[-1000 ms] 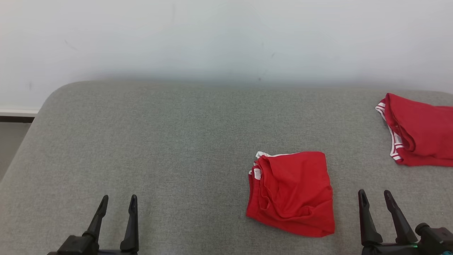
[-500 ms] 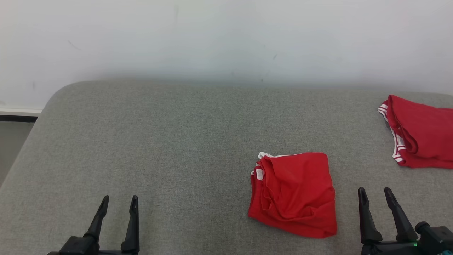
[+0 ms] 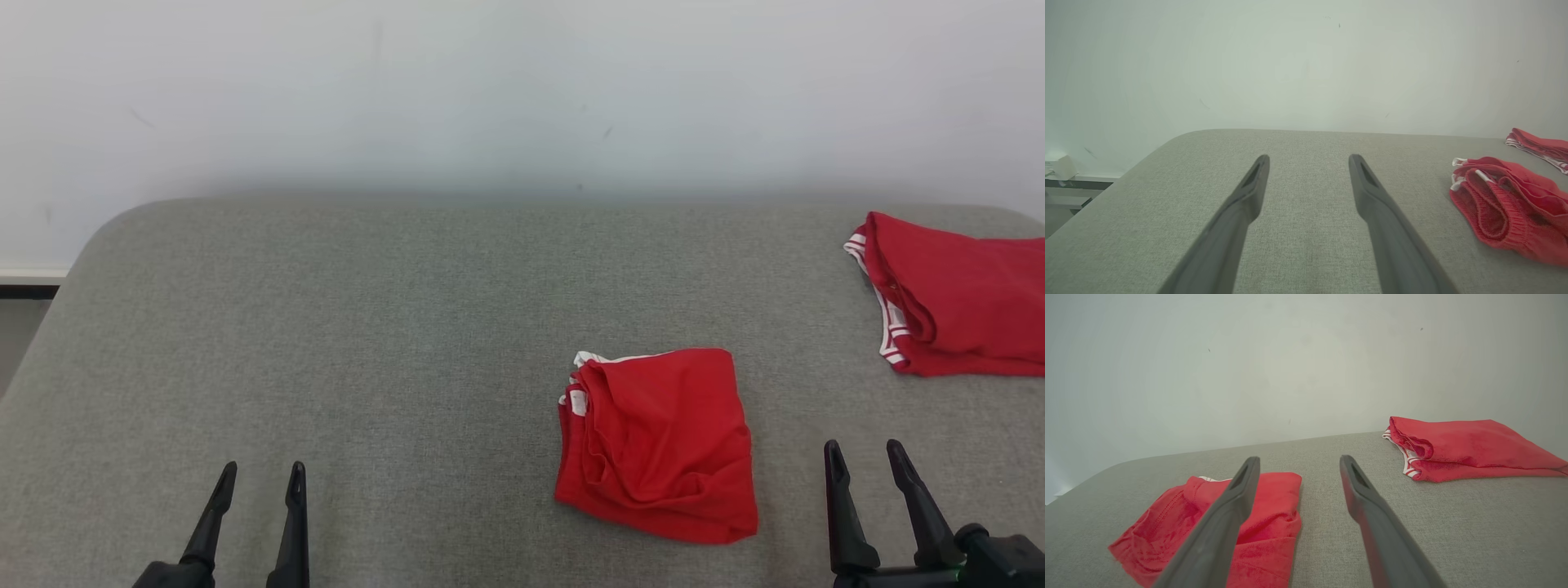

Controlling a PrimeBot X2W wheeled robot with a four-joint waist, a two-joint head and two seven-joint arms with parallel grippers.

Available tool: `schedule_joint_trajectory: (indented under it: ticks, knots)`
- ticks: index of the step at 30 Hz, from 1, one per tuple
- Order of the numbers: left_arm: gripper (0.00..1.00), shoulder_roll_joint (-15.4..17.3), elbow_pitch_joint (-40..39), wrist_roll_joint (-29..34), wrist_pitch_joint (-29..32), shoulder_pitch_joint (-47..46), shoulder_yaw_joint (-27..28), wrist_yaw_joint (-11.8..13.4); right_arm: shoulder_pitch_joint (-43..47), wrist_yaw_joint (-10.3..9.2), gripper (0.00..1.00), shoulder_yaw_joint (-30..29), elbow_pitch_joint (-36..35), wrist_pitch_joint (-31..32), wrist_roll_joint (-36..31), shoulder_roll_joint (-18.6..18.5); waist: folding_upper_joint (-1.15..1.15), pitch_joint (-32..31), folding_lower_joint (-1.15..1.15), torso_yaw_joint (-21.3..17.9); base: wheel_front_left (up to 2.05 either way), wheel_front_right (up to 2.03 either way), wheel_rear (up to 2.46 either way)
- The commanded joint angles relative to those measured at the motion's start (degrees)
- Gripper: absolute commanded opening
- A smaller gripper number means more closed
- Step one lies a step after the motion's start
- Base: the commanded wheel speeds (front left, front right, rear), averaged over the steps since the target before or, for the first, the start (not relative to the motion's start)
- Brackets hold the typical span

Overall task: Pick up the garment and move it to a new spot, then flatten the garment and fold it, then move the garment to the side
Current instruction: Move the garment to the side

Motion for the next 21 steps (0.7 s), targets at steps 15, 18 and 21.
schedule_joint_trajectory:
  ticks: [15, 18, 21]
  knots:
    - [1.00, 0.4, -0.6, 0.6, -0.2, 2.2, 0.4, 0.2, 3.0, -0.16, 1.00, -0.8, -1.0, -0.3, -2.1, 0.7, 0.00, -1.0, 0.00, -2.6, 0.00, 0.00, 0.00]
    - [1.00, 0.7, -0.5, 0.4, -0.2, 2.4, 0.1, 0.2, 3.2, -0.17, 1.00, -0.8, -1.0, -0.3, -2.5, 0.9, 0.00, -1.1, 0.00, -2.7, 0.00, 0.00, 0.00]
    - [1.00, 1.2, -0.3, 0.3, -0.2, 2.3, -0.2, 0.1, 3.3, -0.17, 1.00, -0.7, -0.8, -0.3, -3.0, 0.9, 0.00, -1.2, 0.00, -2.7, 0.00, 0.00, 0.00]
